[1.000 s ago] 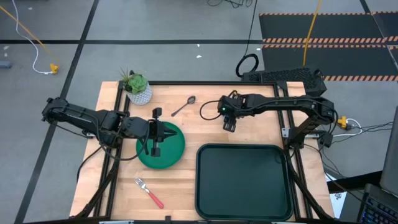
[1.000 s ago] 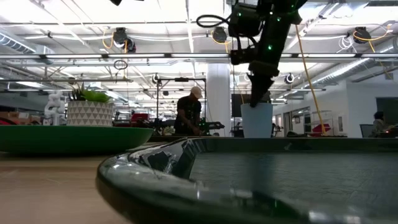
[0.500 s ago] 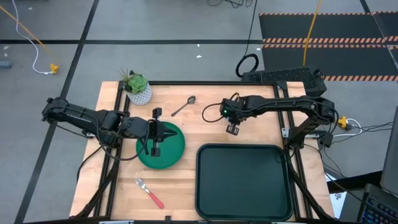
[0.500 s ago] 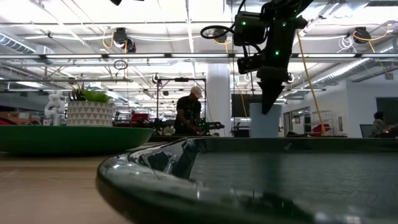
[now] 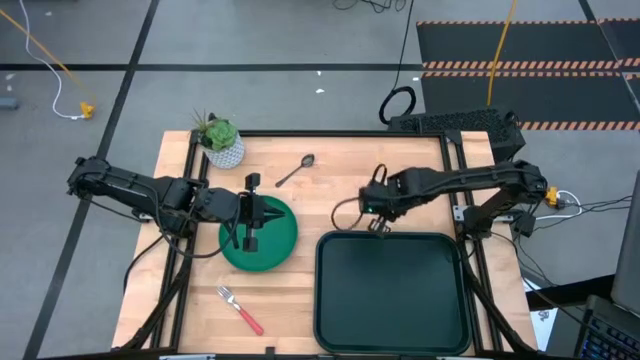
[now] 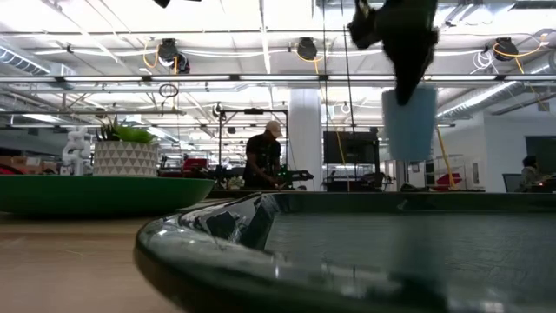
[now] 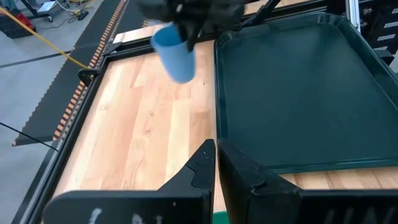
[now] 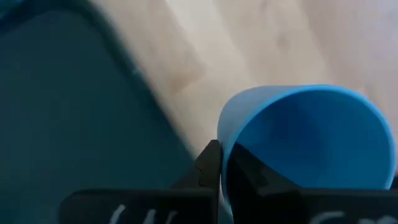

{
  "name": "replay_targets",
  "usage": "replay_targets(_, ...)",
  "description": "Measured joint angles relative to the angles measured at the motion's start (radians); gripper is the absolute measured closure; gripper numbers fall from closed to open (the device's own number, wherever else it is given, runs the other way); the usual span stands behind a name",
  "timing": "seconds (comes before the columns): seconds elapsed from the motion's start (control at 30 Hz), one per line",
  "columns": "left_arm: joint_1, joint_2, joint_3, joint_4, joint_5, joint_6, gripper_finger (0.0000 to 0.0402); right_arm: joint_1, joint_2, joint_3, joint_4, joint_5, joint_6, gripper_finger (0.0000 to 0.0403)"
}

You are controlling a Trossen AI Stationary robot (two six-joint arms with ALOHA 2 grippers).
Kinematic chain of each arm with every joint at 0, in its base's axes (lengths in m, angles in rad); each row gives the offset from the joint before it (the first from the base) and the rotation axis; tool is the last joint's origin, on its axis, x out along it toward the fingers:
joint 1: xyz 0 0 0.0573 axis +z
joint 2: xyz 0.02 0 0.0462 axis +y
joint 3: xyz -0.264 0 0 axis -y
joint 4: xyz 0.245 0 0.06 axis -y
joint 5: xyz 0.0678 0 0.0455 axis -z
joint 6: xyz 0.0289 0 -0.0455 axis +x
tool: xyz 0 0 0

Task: Pick and place plate/cup/fork/spoon on tray
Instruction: Put the blue cup on the black serving tray

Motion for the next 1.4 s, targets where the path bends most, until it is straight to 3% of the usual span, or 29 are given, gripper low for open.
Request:
replay_targets(0.3,0.000,0.000,0.000,0.000,0.000,-0.021,0.0378,0.189,0.000,0.051,-0.225,-0.131,0.366,0.0402)
replay_targets(0.63,-0.001,0.000,-0.015,0.001,0.000,-0.112,0.0378,0.367,0.000,0.044,-0.250,-0.129,0.623,0.0402)
replay_targets(1.4,-0.002,0.000,-0.019,0.030,-0.001,-0.167,0.0378,0.467,-0.002,-0.226,-0.169,-0.133,0.704,0.0403)
